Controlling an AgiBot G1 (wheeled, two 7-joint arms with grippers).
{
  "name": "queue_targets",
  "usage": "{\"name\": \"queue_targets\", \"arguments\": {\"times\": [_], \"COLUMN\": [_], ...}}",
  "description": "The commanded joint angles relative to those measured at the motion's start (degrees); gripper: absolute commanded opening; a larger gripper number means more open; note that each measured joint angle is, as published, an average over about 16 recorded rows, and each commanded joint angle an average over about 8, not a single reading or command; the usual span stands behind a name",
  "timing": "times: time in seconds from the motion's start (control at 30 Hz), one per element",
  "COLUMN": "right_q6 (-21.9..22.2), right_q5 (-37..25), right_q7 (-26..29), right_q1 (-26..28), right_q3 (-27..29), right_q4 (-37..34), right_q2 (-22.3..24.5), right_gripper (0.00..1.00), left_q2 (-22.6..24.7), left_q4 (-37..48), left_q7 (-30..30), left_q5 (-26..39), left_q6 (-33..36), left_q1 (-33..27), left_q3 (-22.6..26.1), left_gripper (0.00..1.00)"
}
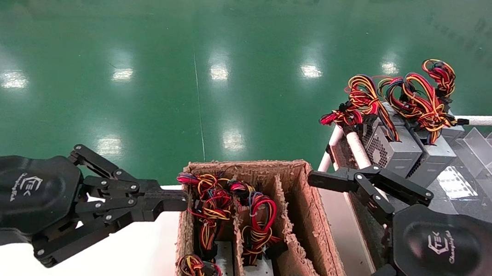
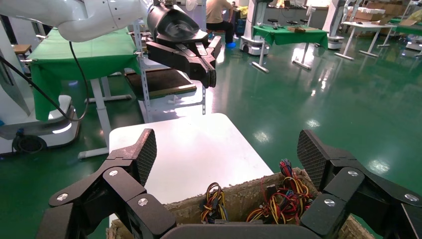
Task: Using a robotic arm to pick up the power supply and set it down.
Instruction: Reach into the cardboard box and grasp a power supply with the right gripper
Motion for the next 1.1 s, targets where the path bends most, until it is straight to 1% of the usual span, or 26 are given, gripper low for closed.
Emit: {"name": "queue_targets", "arguments": {"times": [0.03, 0.43, 0.7, 0.93, 1.1], "right_q6": [0.0, 0.1, 1.55, 3.81, 5.65], "right_q5": [0.0, -0.09, -1.47, -5.35, -11.3], "right_q7": [0.0, 0.08, 1.59, 4.54, 6.13], "right_q1": [0.0, -0.05, 0.67, 3.05, 6.24], "right_q3": [0.0, -0.06, -0.93, -3.16, -6.29], "right_q4": [0.0, -0.1, -1.4, -3.39, -6.43], "right_q2": [0.0, -0.02, -0.69, -2.17, -4.68], "right_gripper": [1.0, 1.0, 1.0, 1.0, 1.0], "left_q2": [0.0, 0.0, 0.0, 0.0, 0.0], "left_q4": [0.0, 0.0, 0.02, 0.02, 0.02], "left_q7": [0.0, 0.0, 0.01, 0.01, 0.01], "left_q5": [0.0, 0.0, 0.0, -0.01, -0.01], "left_q6": [0.0, 0.0, 0.01, 0.01, 0.01], "left_q1": [0.0, 0.0, -0.01, -0.01, -0.02], "left_q3": [0.0, 0.0, 0.01, 0.02, 0.02], "left_gripper": [1.0, 1.0, 1.0, 1.0, 1.0]}}
